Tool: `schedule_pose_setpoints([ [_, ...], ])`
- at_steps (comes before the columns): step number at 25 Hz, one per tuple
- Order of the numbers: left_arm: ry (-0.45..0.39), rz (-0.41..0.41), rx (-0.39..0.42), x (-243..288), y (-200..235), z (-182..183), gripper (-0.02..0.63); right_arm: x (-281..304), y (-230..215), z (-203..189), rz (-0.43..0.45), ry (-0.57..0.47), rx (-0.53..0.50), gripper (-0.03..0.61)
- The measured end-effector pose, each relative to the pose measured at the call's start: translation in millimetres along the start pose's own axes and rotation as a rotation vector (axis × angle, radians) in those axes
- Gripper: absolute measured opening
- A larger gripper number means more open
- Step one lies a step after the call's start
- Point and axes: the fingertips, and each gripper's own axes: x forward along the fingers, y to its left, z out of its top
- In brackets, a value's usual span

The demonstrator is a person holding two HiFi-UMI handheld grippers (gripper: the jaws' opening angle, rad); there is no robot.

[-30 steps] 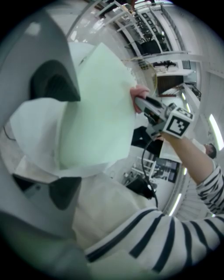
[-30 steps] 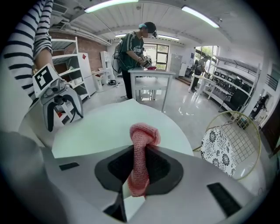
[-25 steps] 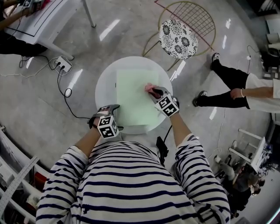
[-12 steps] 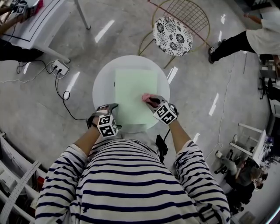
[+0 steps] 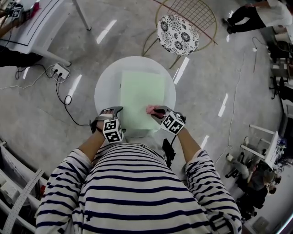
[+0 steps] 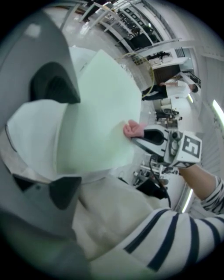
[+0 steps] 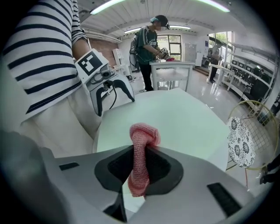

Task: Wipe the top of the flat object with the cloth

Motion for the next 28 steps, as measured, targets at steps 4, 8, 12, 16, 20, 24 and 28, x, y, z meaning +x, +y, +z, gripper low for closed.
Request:
schedule_pose_setpoints([
  [4,0.022,0.029,0.012,4.0,3.9,0.3,0.526,0.6,14.4,-6.1,0.049,0.008,-0.001,0.054],
  [8,0.032,0.049,0.022,6.7,5.2,1.1,0.526,0.3,30.5,-10.8,0.099,0.013,0.005,0.054],
  [12,0.042,0.058,0.034,8.7,5.8,1.1,0.526,0.6,50.2,-15.9,0.167,0.023,0.01,0.054],
  [16,0.043,0.055,0.03,9.0,6.4,1.9,0.526,1.2,62.8,-20.8,0.227,0.026,0.023,0.054],
  [20,0.044,0.057,0.033,9.5,6.6,1.2,0.526,2.0,78.6,-25.6,0.3,0.037,0.051,0.054],
  [24,0.042,0.06,0.033,7.8,6.1,-0.2,0.526,-0.2,93.5,-28.6,0.38,0.064,0.071,0.054],
  [28,0.043,0.057,0.04,7.3,6.7,0.6,0.526,-3.7,108.5,-35.6,0.458,0.113,0.077,0.054],
])
